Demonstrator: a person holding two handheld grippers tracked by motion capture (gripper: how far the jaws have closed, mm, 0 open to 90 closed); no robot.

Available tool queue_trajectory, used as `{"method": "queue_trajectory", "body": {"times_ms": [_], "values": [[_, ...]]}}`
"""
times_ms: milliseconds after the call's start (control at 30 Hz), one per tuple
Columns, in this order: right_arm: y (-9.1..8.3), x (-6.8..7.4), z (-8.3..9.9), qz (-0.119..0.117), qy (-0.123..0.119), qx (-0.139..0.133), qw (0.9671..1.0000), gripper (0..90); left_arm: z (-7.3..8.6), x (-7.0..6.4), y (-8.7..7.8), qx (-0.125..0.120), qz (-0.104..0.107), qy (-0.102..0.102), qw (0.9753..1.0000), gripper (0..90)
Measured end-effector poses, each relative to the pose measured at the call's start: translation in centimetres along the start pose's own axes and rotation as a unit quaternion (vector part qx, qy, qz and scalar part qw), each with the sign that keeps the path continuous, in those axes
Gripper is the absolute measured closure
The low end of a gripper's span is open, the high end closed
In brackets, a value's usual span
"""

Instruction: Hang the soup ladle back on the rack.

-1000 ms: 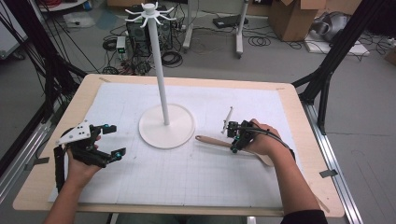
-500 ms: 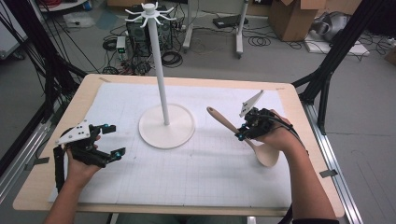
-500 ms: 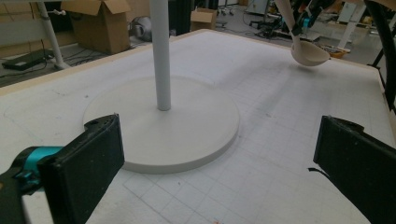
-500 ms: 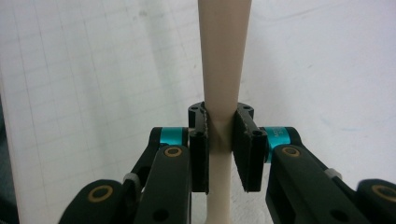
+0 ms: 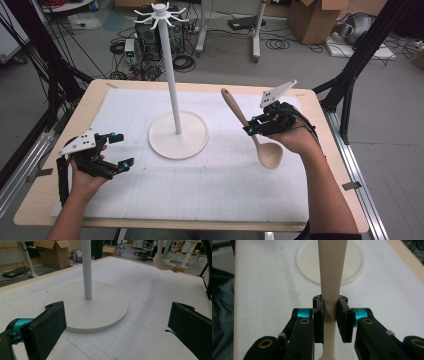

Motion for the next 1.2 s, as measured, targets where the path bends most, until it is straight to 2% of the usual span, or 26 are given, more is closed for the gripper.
{"method": "queue_trajectory", "body": {"times_ms": [67, 100, 133, 267, 433, 467, 600, 700, 833, 867, 1067, 1200], "values": [[-0.2, 0.1, -0.5, -0.002, 0.005, -0.009, 0.9999, 77.6, 0.0, 0.0, 0.0, 0.0, 0.0, 0.0, 1.0, 2.1], [-0.7, 0.3, -1.4, -0.01, 0.012, -0.031, 0.9994, 77.6, 0.0, 0.0, 0.0, 0.001, 0.001, 0.0, 1.0, 2.1], [-0.9, 0.4, -1.9, -0.014, 0.012, -0.04, 0.999, 77.5, 0.0, 0.0, 0.0, 0.0, 0.0, -0.001, 1.0, 2.1], [-1.3, 0.6, -3.4, -0.015, 0.008, -0.059, 0.9981, 77.5, 0.0, 0.0, 0.0, 0.0, 0.0, -0.001, 1.0, 2.1], [-1.4, 0.5, -5.8, -0.023, 0.006, -0.055, 0.9982, 77.5, 0.0, 0.0, 0.0, -0.002, 0.001, 0.0, 1.0, 2.1], [-1.4, 0.5, -5.8, -0.023, 0.006, -0.055, 0.9982, 77.5, 0.0, 0.0, 0.0, -0.002, 0.002, -0.001, 1.0, 2.1], [-1.4, 0.5, -7.5, -0.037, 0.0, -0.063, 0.9973, 77.5, 0.0, 0.0, 0.1, -0.001, 0.003, -0.002, 1.0, 2.1], [-1.4, 0.4, -8.8, -0.045, 0.005, -0.068, 0.9967, 77.4, 0.0, -0.1, 0.1, -0.001, 0.004, -0.001, 1.0, 2.1], [-1.3, -0.1, -10.5, -0.044, 0.006, -0.066, 0.9968, 77.4, 0.0, -0.1, 0.1, -0.003, 0.002, -0.002, 1.0, 2.1], [-1.4, -0.4, -11.4, -0.043, 0.009, -0.069, 0.9967, 77.4, 0.0, -0.1, 0.0, -0.002, 0.003, -0.002, 1.0, 2.1], [-1.8, -0.9, -13.1, -0.043, 0.015, -0.076, 0.9961, 77.4, -0.1, 0.0, 0.0, -0.006, 0.004, -0.002, 1.0, 2.1], [-2.3, -1.9, -13.7, -0.038, 0.025, -0.067, 0.9967, 77.3, 0.1, 0.0, 0.1, -0.001, 0.004, -0.002, 1.0, 2.1]]}}
Point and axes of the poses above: each handheld gripper's, and its own axes: y roughly forward along the jaws, z roughly out of its underside, x roughly to its left, the point moved 7 cm from there along y, roughly forward along the jaws, and after that the axes turned 6 degrees about y, right-handed, at the moved point
